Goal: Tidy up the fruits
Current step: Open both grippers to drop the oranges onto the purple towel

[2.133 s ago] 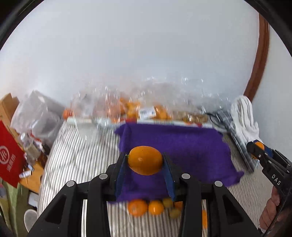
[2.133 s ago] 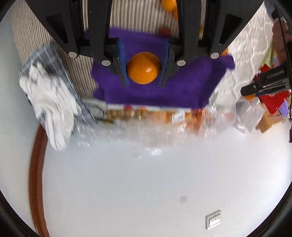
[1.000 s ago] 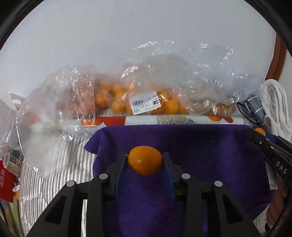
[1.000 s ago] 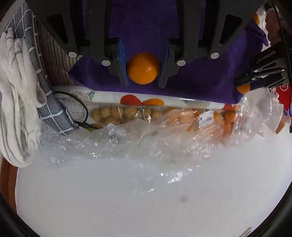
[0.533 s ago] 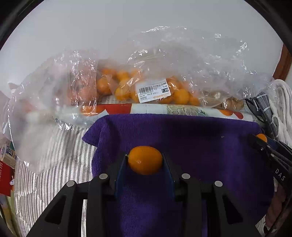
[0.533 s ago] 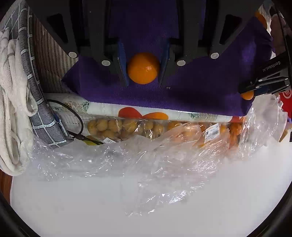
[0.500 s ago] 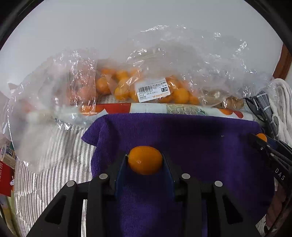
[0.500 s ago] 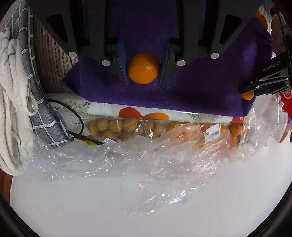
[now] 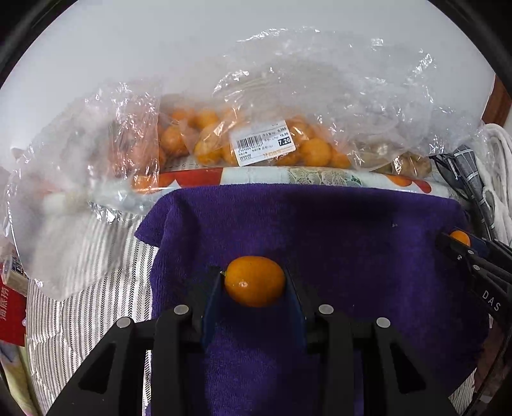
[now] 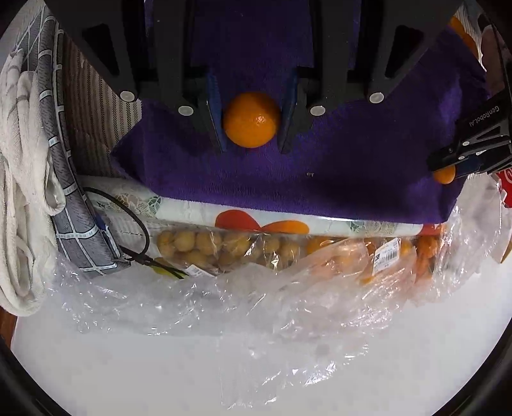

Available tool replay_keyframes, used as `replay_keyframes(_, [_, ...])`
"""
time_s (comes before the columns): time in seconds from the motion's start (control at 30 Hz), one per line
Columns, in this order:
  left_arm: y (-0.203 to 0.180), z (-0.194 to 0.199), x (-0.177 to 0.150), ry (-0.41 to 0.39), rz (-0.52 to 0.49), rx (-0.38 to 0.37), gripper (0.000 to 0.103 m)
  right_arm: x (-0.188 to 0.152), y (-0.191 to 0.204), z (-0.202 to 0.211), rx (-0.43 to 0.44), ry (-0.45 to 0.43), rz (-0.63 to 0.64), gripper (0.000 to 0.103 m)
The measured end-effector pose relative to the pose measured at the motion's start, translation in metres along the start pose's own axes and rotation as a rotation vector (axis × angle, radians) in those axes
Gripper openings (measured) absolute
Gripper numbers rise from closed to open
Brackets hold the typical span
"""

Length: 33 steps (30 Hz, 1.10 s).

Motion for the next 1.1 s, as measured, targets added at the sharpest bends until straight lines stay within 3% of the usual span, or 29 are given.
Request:
replay_keyframes(0.3, [0.0,-0.011,-0.005,0.033,0.0,0.007,0.037,-0.004,0.002,-0.005,0.003,0.025,0.018,0.034])
replay_keyframes(0.5, [0.001,-0.01,-0.006,0.032,0.005,0.017,0.039,0.0,0.001,0.002,-0.001,0.0,0.02,0.054])
replay_keyframes(0.6, [0.003,-0.003,-0.003,0.023,0.009,0.008,0.051,0.003,0.001,0.012,0.012,-0.02,0.018,0.061])
replay_keyframes(0.77, [0.001,0.02,0.004,-0.015,0.01,0.0,0.056,0.013,0.011,0.04,0.009,-0.105,0.033,0.062])
replay_keyframes(0.9, [0.0,0.048,0.011,-0.103,-0.002,0.0,0.055,0.018,0.019,0.064,0.025,-0.157,0.048,0.062])
replay_keyframes(1.1, [0.002,0.086,0.024,-0.191,-0.028,0.073,0.055,0.017,0.01,0.106,-0.045,-0.222,-0.018,0.062])
Point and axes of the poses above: each gripper's, at about its wrist camera, not at the fingertips, and z roughly against the way its jaws point, y to its left, x to its top, the point moved 6 cm from there along -z, roughly the way its jaws point, and after that the axes turned 4 degrees about -x, right-handed, at the moved point
